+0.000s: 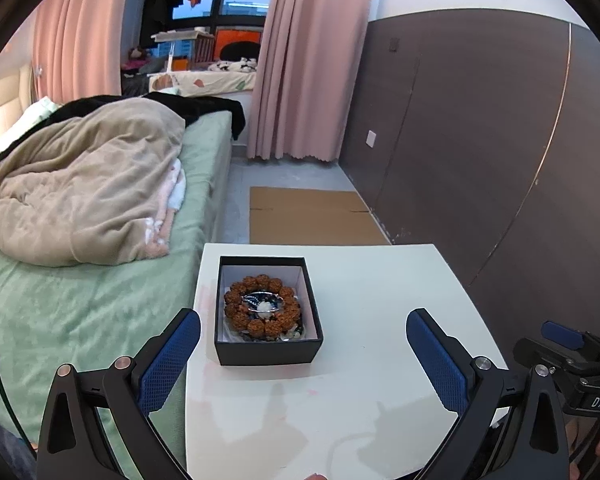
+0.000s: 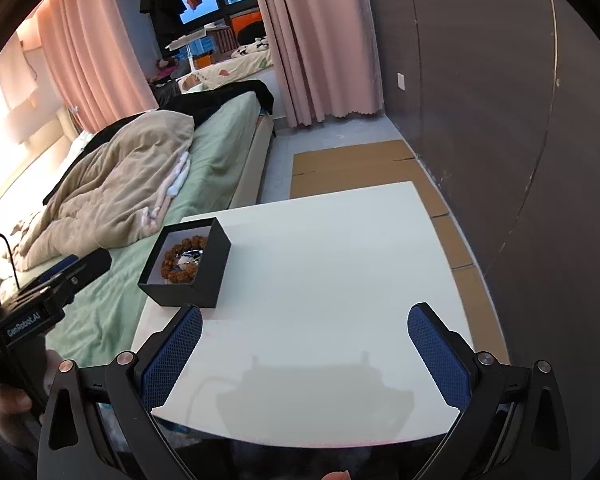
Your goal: Organize jewelry
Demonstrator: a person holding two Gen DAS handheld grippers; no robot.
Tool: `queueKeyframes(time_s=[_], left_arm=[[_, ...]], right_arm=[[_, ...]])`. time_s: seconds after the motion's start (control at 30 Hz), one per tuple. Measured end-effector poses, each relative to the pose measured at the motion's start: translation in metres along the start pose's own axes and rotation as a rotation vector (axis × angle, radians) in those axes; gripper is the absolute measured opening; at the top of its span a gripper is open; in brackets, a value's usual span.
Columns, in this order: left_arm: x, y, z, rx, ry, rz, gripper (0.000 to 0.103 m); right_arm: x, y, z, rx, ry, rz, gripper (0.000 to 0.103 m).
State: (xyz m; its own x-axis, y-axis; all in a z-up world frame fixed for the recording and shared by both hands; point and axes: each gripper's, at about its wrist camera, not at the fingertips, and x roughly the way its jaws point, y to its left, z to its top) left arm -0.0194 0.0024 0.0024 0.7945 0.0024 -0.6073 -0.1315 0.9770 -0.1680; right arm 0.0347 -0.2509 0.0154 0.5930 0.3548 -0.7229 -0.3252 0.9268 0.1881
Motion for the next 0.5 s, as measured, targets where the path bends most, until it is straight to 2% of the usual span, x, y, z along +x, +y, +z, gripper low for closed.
queueKeyframes(time_s=[0.5], left_arm=[[-0.012, -0.0074, 0.0008, 0.003, -0.029, -0.017, 0.103]], right_arm=[[-0.0067, 0.0062, -0.0012, -0.022, -0.016, -0.005, 0.103]])
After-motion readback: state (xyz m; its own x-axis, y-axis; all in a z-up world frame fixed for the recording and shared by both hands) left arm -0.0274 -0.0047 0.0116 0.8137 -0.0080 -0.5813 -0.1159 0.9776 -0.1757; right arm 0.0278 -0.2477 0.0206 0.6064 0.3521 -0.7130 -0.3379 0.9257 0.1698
